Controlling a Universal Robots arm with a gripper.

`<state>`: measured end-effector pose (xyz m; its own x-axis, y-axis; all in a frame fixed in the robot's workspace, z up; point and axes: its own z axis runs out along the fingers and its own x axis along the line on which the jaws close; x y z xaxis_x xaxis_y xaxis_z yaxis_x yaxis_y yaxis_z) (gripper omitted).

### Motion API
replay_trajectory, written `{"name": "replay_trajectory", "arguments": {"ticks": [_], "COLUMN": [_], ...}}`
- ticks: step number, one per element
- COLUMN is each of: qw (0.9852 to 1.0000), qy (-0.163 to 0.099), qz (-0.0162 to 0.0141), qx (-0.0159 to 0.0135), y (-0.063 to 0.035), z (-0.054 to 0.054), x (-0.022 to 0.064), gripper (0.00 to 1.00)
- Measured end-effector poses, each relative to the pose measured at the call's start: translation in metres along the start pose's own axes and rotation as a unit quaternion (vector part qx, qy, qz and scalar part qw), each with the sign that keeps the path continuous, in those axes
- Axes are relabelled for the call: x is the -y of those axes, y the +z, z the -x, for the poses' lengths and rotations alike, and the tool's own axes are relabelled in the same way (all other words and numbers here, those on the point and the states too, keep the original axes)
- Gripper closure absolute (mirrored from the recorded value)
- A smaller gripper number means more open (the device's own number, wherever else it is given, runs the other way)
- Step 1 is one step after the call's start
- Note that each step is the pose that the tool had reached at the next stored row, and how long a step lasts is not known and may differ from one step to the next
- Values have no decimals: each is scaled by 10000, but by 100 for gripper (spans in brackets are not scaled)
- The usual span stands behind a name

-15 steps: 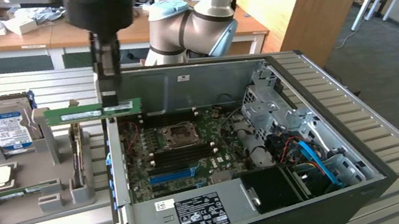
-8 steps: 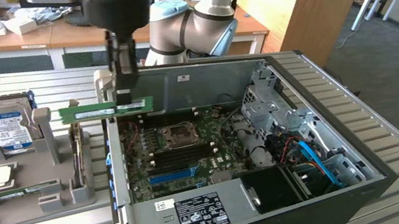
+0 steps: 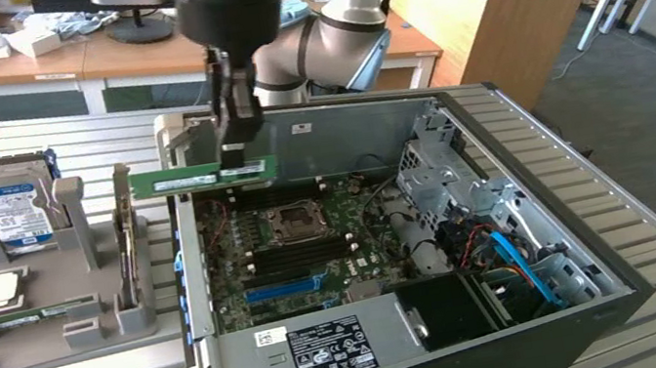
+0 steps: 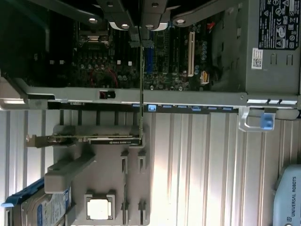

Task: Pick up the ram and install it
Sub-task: 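Pick up the ram and move it above insertion slot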

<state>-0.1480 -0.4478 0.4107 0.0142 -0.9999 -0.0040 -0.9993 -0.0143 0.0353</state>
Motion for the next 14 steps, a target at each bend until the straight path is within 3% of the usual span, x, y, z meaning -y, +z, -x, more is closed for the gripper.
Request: {"name": "replay_trajectory", "arguments": {"ticks": [14], "qw": [10000], "qy": [-1], "qz": [0], "qx": [0], "y": [-15], "z": [-6], "x": [426], "gripper": [89]}}
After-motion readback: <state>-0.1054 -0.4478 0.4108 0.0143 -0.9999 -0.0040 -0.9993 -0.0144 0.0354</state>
